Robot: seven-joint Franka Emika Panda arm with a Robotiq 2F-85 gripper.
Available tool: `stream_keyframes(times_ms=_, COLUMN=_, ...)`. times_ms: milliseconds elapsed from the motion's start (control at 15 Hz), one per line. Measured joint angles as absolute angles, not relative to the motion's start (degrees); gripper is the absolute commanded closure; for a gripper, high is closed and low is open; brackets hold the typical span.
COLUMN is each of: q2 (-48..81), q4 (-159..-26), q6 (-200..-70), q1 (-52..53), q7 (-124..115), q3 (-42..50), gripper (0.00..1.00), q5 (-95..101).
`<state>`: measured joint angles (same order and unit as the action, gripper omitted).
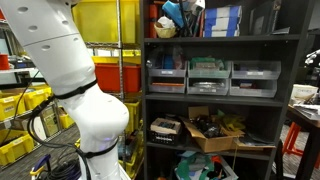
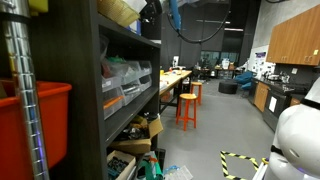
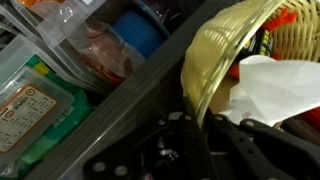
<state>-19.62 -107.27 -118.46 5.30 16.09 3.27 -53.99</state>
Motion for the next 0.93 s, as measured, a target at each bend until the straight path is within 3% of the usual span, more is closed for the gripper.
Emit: stream_keyframes(times_ms=933, q2=-20.7, q4=-100.0, q6=-120.2, q1=1.3, q7=9.0, q3=5.7, gripper=0.98, q5=-53.3)
